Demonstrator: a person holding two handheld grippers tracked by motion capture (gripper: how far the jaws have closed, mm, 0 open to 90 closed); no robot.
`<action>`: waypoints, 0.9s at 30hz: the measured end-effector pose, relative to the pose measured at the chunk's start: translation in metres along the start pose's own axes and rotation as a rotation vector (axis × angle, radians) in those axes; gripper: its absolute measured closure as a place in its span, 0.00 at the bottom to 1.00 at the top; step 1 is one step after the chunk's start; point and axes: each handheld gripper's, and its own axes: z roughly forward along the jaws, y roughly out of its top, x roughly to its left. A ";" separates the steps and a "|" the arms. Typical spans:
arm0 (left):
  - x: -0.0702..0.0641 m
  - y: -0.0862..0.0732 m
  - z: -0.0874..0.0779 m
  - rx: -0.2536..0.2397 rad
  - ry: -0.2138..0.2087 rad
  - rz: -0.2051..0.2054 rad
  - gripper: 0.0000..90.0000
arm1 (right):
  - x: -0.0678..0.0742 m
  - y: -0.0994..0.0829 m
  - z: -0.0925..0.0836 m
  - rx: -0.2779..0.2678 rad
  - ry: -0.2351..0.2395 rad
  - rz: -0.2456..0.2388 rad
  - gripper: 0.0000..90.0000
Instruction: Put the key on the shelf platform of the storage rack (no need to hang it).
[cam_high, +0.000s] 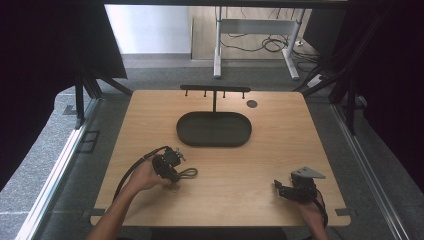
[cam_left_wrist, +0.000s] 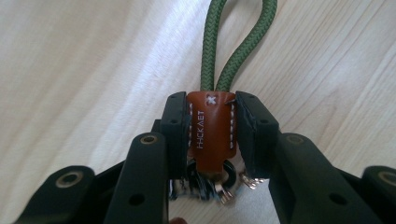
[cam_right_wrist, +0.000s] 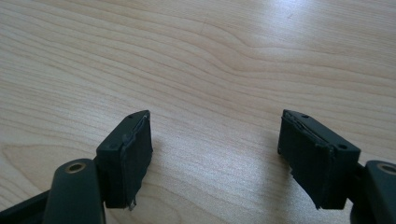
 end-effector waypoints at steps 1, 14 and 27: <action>0.000 0.001 -0.004 -0.008 0.003 0.001 0.74 | 0.000 0.000 0.000 0.000 0.000 0.000 0.29; 0.005 0.017 -0.043 -0.091 0.016 0.019 0.74 | 0.000 0.000 0.000 0.000 -0.002 0.003 0.29; 0.007 0.045 -0.062 -0.140 -0.002 0.063 0.74 | 0.000 0.000 0.000 -0.001 -0.005 0.006 0.29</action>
